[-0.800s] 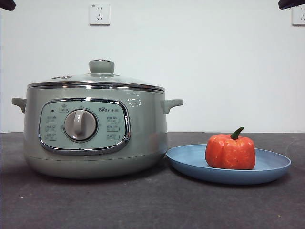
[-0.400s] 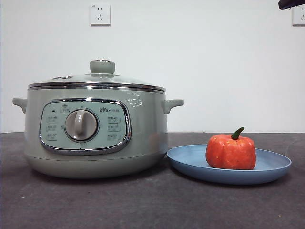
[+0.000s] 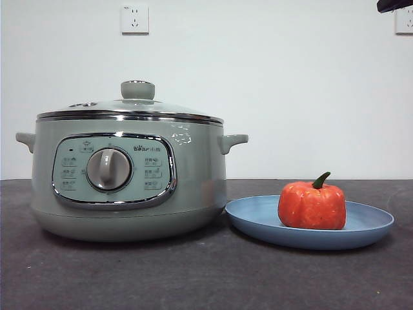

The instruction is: Take the pumpkin out from the steamer,put the pumpkin in the blue plate,close the lid

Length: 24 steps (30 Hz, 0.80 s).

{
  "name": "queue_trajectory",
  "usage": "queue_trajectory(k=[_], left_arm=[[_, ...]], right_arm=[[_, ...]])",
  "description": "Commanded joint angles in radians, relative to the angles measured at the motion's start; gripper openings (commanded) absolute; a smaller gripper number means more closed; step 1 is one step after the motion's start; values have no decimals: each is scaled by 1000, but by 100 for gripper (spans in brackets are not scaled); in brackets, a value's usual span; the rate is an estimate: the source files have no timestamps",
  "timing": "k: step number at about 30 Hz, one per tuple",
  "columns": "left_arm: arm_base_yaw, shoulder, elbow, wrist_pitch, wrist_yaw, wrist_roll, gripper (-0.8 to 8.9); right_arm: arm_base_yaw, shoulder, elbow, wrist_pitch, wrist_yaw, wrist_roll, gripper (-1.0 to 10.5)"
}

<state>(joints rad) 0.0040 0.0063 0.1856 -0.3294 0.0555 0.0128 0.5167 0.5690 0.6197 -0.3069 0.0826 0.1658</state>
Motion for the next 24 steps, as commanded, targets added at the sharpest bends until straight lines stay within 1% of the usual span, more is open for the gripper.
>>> queue_trajectory(k=[1,6,9,24], left_arm=[[4,-4,-61,65,2,-13,-3],[3,-4,-149,127,2,-23,-3],[4,-4,-176,128,2,-40,-3],[3,-3,-176,133,-2,-43,-3]], right_arm=[[1,-2,-3,4,3,9,-11],[1,-2,-3,3,2,9,-11],[1,-2,-3,2,3,9,-11],[1,-2,-3,-105,2,9,-11]])
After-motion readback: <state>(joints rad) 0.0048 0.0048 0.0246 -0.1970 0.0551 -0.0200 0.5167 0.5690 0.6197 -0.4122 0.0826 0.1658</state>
